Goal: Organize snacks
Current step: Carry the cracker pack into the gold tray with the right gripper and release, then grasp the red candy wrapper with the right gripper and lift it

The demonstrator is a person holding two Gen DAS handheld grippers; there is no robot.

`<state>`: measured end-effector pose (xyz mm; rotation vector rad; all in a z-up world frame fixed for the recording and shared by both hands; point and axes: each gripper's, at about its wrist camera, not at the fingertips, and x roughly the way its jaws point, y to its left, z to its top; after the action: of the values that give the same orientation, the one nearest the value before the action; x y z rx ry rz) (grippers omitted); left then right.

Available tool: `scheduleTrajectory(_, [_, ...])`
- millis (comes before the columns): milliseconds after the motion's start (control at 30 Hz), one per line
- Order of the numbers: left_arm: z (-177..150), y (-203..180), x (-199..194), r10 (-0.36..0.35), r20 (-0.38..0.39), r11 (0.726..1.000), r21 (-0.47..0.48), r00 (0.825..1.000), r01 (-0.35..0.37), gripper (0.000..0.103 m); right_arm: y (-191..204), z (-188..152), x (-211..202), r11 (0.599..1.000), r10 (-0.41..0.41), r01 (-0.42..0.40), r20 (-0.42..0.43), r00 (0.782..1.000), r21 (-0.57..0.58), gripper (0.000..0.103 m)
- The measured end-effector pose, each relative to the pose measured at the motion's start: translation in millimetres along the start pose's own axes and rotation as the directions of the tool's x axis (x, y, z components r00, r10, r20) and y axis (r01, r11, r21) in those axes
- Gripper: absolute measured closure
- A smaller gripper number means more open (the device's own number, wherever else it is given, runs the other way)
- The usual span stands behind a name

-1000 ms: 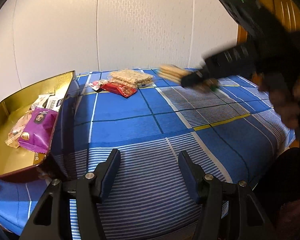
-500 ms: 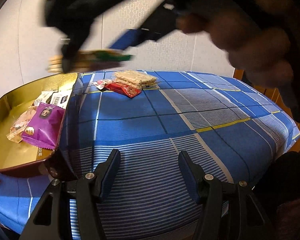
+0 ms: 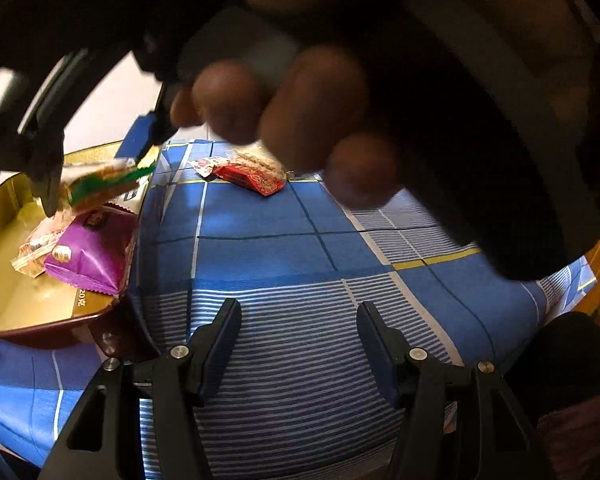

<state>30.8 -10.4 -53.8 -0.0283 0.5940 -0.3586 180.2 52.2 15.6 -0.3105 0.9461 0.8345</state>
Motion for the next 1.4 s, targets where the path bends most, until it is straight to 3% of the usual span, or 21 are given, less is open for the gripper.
scheduleTrajectory(200, [-1.2,1.7,-2.5,-0.004,0.003,1.000,-0.004,1.000,0.004,0.042,-3.6,2.2,9.0,0.998,0.050,-0.050,0.007,0.999,0.023,0.053])
scheduleTrajectory(400, [-2.0,0.3,-4.5,-0.005,0.002,1.000,-0.007,1.000,0.005,0.042,-26.9,-6.7,-18.0,0.990,0.073,-0.082,0.082,0.994,0.118,0.049])
scheduleTrajectory(567, [-5.4,0.2,-6.6,-0.005,0.001,1.000,-0.009,1.000,0.005,0.042,-68.2,-30.8,-34.1,0.969,0.010,-0.034,0.097,0.995,0.245,0.049])
scheduleTrajectory(833, [-4.6,-0.2,-4.3,0.001,0.002,1.000,0.000,1.000,-0.001,0.042,-118.1,-66.8,-32.7,0.919,-0.169,0.141,0.044,0.985,0.368,0.049])
scheduleTrajectory(1100, [-5.8,0.6,-2.0,-0.006,-0.005,1.000,-0.005,1.000,0.006,0.042,-128.8,-42.8,-13.9,0.921,-0.277,0.255,0.036,0.960,0.294,0.060])
scheduleTrajectory(1200, [-5.2,1.1,-3.2,-0.005,-0.008,1.000,-0.009,1.000,0.005,0.042,-138.3,-35.8,7.1,0.913,-0.312,0.302,-0.005,0.950,0.274,0.068])
scheduleTrajectory(1233, [-4.0,2.6,-3.1,-0.003,-0.009,1.000,-0.009,1.000,0.003,0.042,-138.7,-35.9,10.8,0.907,-0.343,0.333,-0.009,0.939,0.257,0.079])
scheduleTrajectory(1400, [-2.8,0.5,-1.0,0.007,-0.010,1.000,0.008,1.000,-0.007,0.042,-136.3,-52.0,1.1,0.910,-0.334,0.329,-0.024,0.942,0.254,0.079])
